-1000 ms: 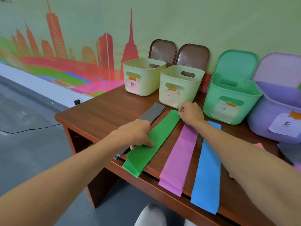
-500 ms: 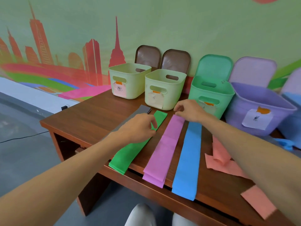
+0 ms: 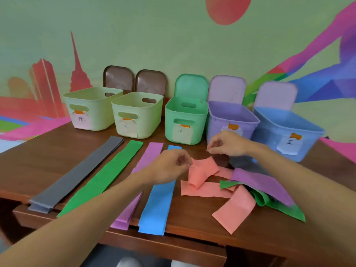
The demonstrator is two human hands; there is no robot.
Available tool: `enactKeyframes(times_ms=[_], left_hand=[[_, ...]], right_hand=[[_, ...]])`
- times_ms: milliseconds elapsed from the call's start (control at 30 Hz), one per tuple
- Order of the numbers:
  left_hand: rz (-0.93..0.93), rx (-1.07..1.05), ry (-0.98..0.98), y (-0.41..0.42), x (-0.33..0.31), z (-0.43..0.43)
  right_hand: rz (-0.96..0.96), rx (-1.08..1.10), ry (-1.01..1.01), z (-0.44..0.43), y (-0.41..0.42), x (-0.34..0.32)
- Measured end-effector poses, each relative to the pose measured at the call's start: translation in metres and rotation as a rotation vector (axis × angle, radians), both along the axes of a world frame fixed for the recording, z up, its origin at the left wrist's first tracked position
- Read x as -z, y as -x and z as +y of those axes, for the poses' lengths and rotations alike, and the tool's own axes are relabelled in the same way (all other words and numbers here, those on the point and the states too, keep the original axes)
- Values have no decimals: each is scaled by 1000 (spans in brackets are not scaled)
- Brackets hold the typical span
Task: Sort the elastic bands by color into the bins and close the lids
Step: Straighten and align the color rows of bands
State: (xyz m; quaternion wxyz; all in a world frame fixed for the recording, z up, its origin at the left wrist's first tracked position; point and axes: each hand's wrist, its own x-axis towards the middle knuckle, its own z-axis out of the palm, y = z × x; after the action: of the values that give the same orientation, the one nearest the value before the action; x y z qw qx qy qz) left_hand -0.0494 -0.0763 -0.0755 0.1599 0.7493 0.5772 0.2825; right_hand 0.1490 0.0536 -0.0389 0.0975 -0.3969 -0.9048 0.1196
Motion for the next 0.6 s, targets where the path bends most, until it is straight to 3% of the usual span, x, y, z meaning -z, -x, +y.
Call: enactKeyframes(times_ms=[133,233,400,600], left_hand=[[-28,28,34,-30,7,14],[51,66,-6,-52,12,21],[99,247,94,-73,13,23],[245,203,-43,-72,18,27]], right_hand=[[-11,3,50,-1,-31,9],[0,7,71,1,-49,18],[-2,2,64,1,-74,33],[32,-23,75,2,-79,35]])
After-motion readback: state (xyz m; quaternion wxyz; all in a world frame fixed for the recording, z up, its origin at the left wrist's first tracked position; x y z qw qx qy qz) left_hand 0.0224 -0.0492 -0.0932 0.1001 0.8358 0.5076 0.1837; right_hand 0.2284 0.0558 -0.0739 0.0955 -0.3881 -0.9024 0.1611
